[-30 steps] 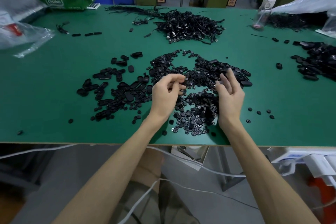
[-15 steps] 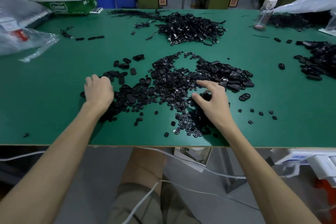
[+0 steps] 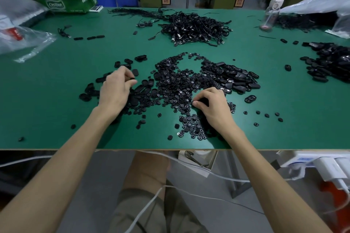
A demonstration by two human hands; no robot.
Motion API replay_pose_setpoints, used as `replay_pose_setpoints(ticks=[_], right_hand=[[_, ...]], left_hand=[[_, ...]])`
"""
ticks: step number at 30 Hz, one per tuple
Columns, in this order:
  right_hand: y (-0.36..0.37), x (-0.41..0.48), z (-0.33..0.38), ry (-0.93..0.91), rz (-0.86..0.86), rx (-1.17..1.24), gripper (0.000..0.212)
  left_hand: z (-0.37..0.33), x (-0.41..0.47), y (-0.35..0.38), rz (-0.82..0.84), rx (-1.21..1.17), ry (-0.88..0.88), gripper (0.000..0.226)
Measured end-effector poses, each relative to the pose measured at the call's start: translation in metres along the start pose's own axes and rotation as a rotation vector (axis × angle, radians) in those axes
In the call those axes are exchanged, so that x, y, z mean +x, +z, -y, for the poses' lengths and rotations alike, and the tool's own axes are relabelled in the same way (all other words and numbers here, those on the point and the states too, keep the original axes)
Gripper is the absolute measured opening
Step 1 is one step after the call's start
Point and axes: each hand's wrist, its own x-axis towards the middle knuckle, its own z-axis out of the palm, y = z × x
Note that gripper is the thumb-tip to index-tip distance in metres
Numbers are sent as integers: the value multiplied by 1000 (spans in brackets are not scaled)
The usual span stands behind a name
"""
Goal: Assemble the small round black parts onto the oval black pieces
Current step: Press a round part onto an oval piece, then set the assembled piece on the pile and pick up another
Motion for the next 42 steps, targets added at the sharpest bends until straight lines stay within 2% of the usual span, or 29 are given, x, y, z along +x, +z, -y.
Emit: replay_pose_setpoints(ticks=[5,8,11,14,16,20,22,24,29,42], right_hand=[[-1,-1,1,-31,-76,39,11],[-3,-2,2,-31,-171,112,8],[-6,-4,4,-22,-220,158,5],[-8,-5,5,-22,-212,179,5],[-8,-5,5,-25,-189,184,7],[-11,-5,3,7,-190,244,12],[-12,-6,3,17,-183,282,16],[-12,-7,4,15,-188,321,17],[-15,-7,6,0,-159,436,19],[-16,-6,1,-6,-146,545,7]], left_hand=[[-55,-18,19,68,-477,39,10],[-79,-29,36,224,-752,-37,14],[-91,-37,53,318,-933,-120,16],[-92,-39,67,313,-1106,-202,22],[-89,-40,74,311,-1171,-194,25],[-86,-44,79,328,-1240,-196,40],[-84,-44,80,324,-1255,-180,33],[-82,-46,83,316,-1171,-124,21],[-83,-48,83,312,-1002,-51,26],[-86,-53,79,288,-1040,-86,20]])
